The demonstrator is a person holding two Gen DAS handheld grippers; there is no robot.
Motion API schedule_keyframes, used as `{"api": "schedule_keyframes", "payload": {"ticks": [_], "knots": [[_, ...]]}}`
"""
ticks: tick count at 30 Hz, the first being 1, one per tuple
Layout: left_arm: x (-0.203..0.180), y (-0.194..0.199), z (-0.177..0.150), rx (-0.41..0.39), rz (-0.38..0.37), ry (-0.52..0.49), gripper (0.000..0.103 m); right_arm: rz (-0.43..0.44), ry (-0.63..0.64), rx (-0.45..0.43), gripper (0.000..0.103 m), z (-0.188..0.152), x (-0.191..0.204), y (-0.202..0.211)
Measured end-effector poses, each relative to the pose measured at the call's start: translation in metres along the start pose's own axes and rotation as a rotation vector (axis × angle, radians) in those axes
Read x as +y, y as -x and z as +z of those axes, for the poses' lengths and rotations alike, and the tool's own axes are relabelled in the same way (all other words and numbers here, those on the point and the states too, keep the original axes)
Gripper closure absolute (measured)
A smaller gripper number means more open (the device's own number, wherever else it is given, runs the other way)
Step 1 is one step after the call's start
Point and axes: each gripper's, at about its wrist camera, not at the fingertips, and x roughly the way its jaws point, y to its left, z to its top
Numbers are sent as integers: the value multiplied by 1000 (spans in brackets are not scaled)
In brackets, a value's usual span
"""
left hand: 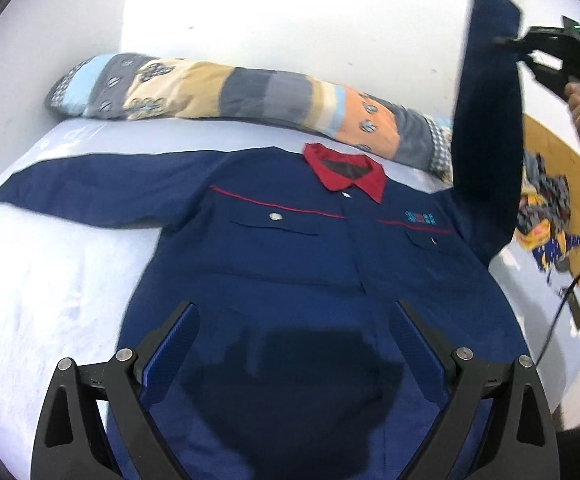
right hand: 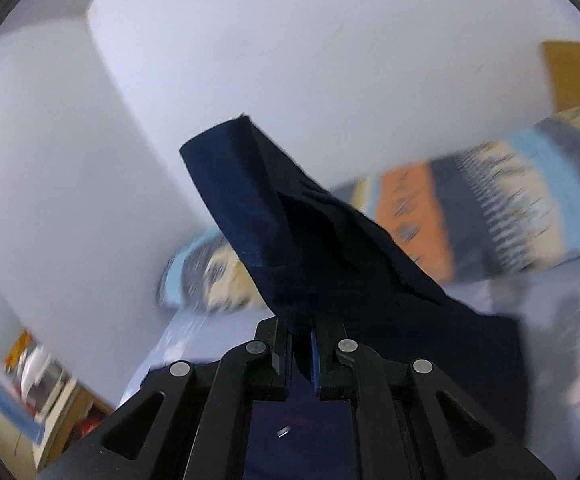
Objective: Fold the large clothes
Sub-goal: 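Carry the sleeve across the jacket body toward the collar and release it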
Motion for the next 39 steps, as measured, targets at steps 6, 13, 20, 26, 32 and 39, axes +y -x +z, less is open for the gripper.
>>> {"api": "schedule_keyframes", "payload": {"ticks": [6, 13, 20, 26, 32, 39], "knots": [[28, 17, 3, -13, 7, 67, 7, 2, 70, 242, 96, -115, 59, -130], [39, 21, 1, -2, 17, 95, 7, -131, 178, 455, 93, -246, 62, -223], [43, 23, 4, -10, 31, 112, 7, -110, 316, 559, 43, -282, 86, -212], [55, 24, 1, -12, 54, 186, 7, -21, 293, 483, 44, -264, 95, -175], [51, 20, 1, -1, 74, 196, 7, -79, 138, 527, 49, -271, 73, -197], [52, 15, 4, 10, 73, 206, 7, -54, 128, 519, 54, -260, 77, -190]]}}
